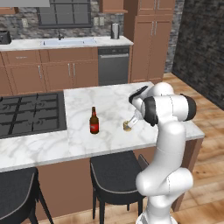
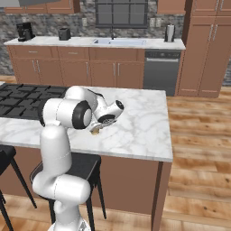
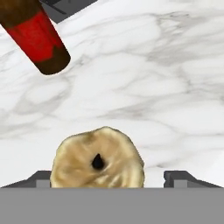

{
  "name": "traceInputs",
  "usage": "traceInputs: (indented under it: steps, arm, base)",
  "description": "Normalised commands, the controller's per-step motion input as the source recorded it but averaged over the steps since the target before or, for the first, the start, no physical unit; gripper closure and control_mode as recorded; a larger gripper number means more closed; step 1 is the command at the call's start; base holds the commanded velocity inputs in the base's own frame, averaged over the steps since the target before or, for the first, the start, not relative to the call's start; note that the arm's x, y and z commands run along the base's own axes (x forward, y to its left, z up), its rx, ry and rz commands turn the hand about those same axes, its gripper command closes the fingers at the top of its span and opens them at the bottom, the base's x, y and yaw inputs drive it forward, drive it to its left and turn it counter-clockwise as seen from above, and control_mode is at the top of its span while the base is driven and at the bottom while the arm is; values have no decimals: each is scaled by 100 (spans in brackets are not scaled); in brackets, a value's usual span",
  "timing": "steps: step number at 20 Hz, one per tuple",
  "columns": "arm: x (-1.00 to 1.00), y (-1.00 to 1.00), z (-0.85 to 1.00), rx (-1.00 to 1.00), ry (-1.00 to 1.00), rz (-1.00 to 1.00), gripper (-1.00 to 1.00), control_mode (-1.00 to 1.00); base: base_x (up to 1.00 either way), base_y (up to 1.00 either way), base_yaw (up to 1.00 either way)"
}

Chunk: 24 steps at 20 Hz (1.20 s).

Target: Get the candle and the beer from the cabinet and move them to the dining counter.

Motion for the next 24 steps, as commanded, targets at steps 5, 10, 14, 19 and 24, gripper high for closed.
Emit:
traceInputs:
  steps: [5,10,14,19,24]
  arm:
    - [0,0,5,0,0,0,-100,-100]
    - [-3,-1,33,0,0,-6,-100,-100]
    - [-45,-5,57,0,0,-12,-100,-100]
    - [-77,-2,63,0,0,-15,-100,-100]
    - [-96,-3,64,0,0,-23,-100,-100]
  base:
    - [0,0,0]
    - [0,0,0]
    - [0,0,0]
    - [0,0,0]
    - [0,0,0]
